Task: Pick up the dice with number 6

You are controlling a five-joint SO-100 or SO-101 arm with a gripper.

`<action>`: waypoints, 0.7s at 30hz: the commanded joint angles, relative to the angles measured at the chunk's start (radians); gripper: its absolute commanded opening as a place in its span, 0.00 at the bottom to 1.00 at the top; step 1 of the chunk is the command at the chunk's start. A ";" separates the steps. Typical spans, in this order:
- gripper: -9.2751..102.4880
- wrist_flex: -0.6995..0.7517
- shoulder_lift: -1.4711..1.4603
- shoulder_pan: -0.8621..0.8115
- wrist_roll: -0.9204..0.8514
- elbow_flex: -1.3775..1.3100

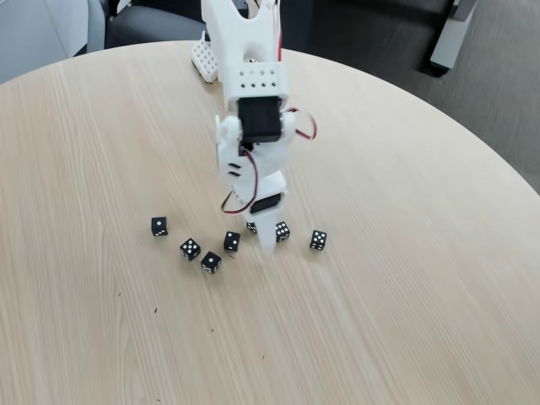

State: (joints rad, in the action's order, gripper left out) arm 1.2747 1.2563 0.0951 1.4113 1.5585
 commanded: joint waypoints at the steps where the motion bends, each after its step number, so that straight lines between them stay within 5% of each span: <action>1: 0.36 -0.003 0.009 0.020 0.002 -0.021; 21: 0.34 -0.005 0.009 0.089 -0.029 -0.021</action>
State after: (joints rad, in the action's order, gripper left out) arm 1.2778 1.2563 0.1764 1.3959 1.5585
